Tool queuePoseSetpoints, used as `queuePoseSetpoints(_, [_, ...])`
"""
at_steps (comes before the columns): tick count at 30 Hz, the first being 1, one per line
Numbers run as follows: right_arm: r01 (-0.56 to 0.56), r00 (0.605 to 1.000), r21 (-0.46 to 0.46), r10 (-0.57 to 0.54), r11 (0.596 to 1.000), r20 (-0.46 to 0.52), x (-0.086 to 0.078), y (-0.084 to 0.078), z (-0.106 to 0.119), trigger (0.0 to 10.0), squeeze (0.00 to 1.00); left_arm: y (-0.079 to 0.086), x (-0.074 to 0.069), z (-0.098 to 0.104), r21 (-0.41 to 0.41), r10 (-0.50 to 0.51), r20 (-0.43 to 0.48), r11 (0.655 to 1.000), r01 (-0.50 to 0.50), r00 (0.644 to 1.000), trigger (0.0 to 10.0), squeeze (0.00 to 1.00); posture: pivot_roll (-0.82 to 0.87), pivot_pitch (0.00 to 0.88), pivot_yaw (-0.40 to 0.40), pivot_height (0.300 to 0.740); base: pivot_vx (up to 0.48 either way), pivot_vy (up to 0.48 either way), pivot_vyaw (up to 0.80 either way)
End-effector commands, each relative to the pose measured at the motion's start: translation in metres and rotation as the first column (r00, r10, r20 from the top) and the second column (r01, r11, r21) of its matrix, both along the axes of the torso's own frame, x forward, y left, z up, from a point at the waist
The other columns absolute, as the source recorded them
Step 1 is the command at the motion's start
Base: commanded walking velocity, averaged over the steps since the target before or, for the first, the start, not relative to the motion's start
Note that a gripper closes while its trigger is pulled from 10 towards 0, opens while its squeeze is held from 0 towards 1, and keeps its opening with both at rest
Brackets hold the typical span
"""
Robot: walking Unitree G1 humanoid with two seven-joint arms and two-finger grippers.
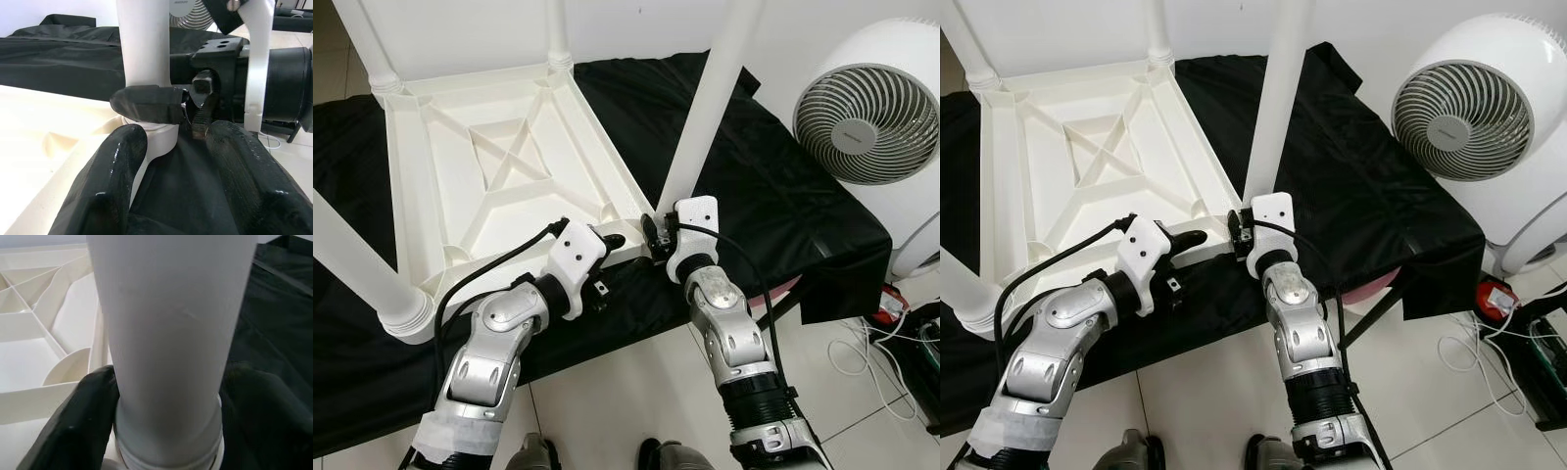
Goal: Building children table
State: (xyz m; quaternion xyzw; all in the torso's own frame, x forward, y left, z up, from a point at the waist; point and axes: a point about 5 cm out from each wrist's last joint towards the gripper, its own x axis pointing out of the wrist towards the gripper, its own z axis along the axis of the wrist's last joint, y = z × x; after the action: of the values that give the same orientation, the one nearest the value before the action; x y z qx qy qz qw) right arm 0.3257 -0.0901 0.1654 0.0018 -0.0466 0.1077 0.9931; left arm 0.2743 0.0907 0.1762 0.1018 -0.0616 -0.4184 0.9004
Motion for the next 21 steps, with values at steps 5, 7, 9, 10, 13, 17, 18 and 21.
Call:
queuePoseSetpoints(5, [-0.081, 0.995, -0.027, 0.082, 0.996, 0.05, 0.003, -0.02, 0.008, 10.0, 1.0, 0.001, 0.004, -0.001, -0.017, 0.062, -0.007, 0.998, -0.062, 0.998, 10.0, 0.0, -0.02, 0.139, -0.013, 0.74, 0.0, 0.0, 0.0])
queuePoseSetpoints(7, [-0.173, 0.983, -0.092, 0.177, 0.981, 0.044, 0.009, -0.032, 0.009, 10.0, 1.0, -0.001, 0.005, 0.0, -0.019, 0.062, -0.005, 0.998, -0.062, 0.998, 10.0, 0.0, -0.02, 0.136, -0.016, 0.74, 0.0, 0.0, 0.0])
queuePoseSetpoints(9, [-0.205, 0.977, -0.123, 0.212, 0.971, 0.041, 0.011, -0.038, 0.01, 10.0, 1.0, -0.001, 0.006, 0.0, -0.02, 0.061, -0.004, 0.998, -0.061, 0.998, 10.0, 0.0, -0.02, 0.136, -0.016, 0.74, 0.0, 0.0, 0.0])
queuePoseSetpoints(10, [-0.205, 0.977, -0.123, 0.212, 0.971, 0.041, 0.011, -0.038, 0.01, 10.0, 1.0, -0.001, 0.006, 0.0, -0.02, 0.061, -0.004, 0.998, -0.061, 0.998, 10.0, 0.0, -0.02, 0.136, -0.016, 0.74, 0.0, 0.0, 0.0])
queuePoseSetpoints(13, [-0.241, 0.967, -0.156, 0.25, 0.958, 0.041, 0.014, -0.043, 0.011, 10.0, 1.0, -0.001, 0.006, 0.0, -0.021, 0.061, -0.003, 0.998, -0.061, 0.998, 10.0, 0.0, -0.02, 0.134, -0.016, 0.74, 0.0, 0.0, 0.0])
queuePoseSetpoints(17, [-0.367, 0.925, -0.219, 0.379, 0.904, 0.018, 0.018, -0.045, 0.013, 10.0, 0.0, -0.001, 0.006, 0.0, -0.021, 0.062, -0.002, 0.998, -0.062, 0.998, 10.0, 0.0, -0.02, 0.132, -0.015, 0.74, 0.0, 0.0, 0.0])
queuePoseSetpoints(18, [-0.367, 0.925, -0.219, 0.379, 0.904, 0.018, 0.018, -0.045, 0.013, 10.0, 0.0, -0.001, 0.006, 0.0, -0.021, 0.062, -0.002, 0.998, -0.062, 0.998, 10.0, 0.0, -0.02, 0.132, -0.015, 0.74, 0.0, 0.0, 0.0])
queuePoseSetpoints(21, [-0.478, 0.871, -0.272, 0.491, 0.835, -0.023, 0.021, -0.042, 0.011, 10.0, 0.0, -0.001, 0.006, 0.0, -0.019, 0.061, -0.001, 0.998, -0.061, 0.998, 10.0, 0.0, -0.02, 0.129, -0.009, 0.74, 0.0, 0.0, 0.0])
